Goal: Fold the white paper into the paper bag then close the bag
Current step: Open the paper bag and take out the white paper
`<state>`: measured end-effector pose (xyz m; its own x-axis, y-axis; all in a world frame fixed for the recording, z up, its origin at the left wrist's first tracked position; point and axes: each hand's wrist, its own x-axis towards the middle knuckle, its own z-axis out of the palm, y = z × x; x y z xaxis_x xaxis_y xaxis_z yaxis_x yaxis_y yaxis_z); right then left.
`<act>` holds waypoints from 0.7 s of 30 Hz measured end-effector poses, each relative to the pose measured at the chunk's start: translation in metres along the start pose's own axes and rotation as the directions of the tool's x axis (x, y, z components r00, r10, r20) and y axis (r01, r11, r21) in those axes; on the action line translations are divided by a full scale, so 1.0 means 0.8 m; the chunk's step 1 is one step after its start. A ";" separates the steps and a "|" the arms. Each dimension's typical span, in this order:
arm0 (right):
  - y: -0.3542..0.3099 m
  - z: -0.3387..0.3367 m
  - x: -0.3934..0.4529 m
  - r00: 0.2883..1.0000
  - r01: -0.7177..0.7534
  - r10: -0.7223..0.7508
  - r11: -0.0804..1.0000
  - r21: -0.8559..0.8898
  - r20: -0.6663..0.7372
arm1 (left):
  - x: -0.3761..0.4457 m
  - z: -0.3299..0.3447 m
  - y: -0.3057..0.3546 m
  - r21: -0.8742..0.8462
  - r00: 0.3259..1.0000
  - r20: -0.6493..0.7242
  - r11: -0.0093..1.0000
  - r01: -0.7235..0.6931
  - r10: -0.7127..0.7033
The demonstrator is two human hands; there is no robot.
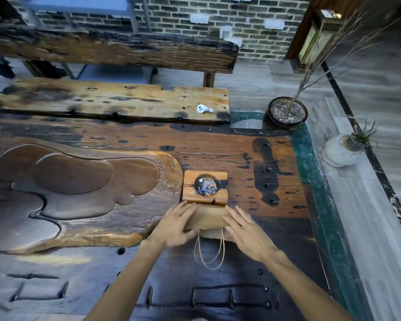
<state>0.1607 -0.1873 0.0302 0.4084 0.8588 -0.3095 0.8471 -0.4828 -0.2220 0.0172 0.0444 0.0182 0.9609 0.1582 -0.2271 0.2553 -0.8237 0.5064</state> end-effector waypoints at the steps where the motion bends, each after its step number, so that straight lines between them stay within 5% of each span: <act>1: -0.002 -0.004 -0.001 1.000 -0.011 0.011 0.999 0.044 0.007 | -0.002 -0.005 0.006 -0.061 1.000 -0.012 0.998 0.018 -0.019; 10: -0.010 -0.045 -0.002 0.981 -0.123 0.173 0.909 0.398 -0.092 | -0.017 -0.006 0.043 -0.684 0.904 -0.142 0.700 0.205 -0.403; 21: -0.007 -0.048 -0.012 0.960 -0.198 0.262 0.885 0.421 -0.099 | -0.036 0.013 0.076 -0.377 0.808 -0.197 0.804 0.461 -0.556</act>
<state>0.1647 -0.1865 0.0699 0.6476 0.7148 -0.2641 0.5255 -0.6699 -0.5244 0.0043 -0.0160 0.0473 0.6556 0.6924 -0.3012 0.6883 -0.3839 0.6155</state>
